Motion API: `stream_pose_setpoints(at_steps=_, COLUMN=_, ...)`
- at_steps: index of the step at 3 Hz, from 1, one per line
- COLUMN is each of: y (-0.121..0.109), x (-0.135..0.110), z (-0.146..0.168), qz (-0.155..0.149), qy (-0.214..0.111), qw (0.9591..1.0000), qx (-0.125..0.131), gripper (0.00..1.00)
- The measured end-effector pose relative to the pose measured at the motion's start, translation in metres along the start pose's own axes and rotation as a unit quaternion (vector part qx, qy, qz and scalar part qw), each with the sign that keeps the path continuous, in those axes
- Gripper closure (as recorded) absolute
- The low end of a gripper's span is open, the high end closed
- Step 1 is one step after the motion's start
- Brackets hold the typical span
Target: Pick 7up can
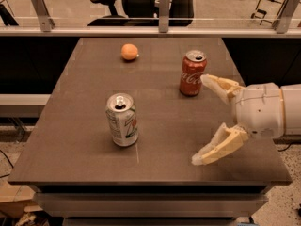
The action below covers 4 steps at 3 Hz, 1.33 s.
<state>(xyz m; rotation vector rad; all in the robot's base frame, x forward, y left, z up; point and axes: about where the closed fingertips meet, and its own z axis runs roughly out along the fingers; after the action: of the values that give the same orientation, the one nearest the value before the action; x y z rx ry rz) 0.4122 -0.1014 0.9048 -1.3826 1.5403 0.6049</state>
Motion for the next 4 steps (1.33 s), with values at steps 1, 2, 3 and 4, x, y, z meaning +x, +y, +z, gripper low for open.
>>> stream_pose_setpoints(at_steps=1, y=0.005, x=-0.001, z=0.010, qz=-0.003, qy=-0.022, qw=0.9997, qx=-0.003, gripper=0.00)
stream_pose_setpoints(at_steps=2, y=0.009, x=-0.001, z=0.033, qz=0.002, qy=-0.061, qw=0.9978, qx=-0.027, gripper=0.00)
stream_pose_setpoints(at_steps=3, y=0.012, x=0.002, z=0.055, qz=0.013, qy=-0.090, qw=0.9945, qx=-0.052, gripper=0.00)
stream_pose_setpoints(at_steps=4, y=0.012, x=0.003, z=0.071, qz=0.021, qy=-0.103, qw=0.9919, qx=-0.071, gripper=0.00)
